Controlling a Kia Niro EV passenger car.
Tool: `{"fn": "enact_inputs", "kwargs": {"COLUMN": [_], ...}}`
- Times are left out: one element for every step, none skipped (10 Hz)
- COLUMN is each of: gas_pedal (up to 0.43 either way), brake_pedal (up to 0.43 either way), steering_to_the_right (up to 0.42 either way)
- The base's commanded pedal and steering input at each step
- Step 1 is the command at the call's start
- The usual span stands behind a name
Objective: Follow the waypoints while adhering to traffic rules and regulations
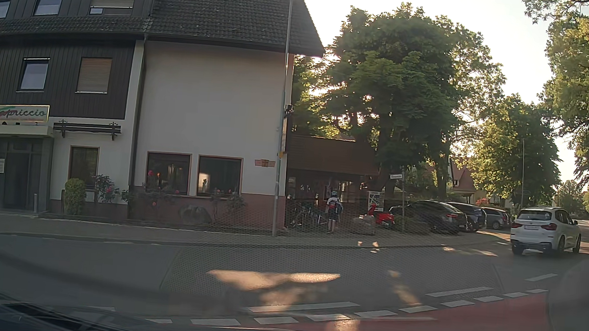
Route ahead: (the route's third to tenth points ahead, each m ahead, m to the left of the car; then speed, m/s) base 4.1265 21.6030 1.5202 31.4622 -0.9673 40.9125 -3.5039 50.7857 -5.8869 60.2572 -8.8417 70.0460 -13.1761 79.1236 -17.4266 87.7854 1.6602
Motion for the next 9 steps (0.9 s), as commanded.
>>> {"fn": "enact_inputs", "kwargs": {"gas_pedal": [0.280, 0.287, 0.287, 0.287, 0.287, 0.287, 0.287, 0.287, 0.287], "brake_pedal": [0.000, 0.000, 0.000, 0.000, 0.000, 0.000, 0.000, 0.000, 0.000], "steering_to_the_right": [-0.412, -0.459, -0.501, -0.534, -0.558, -0.586, -0.615, -0.637, -0.659]}}
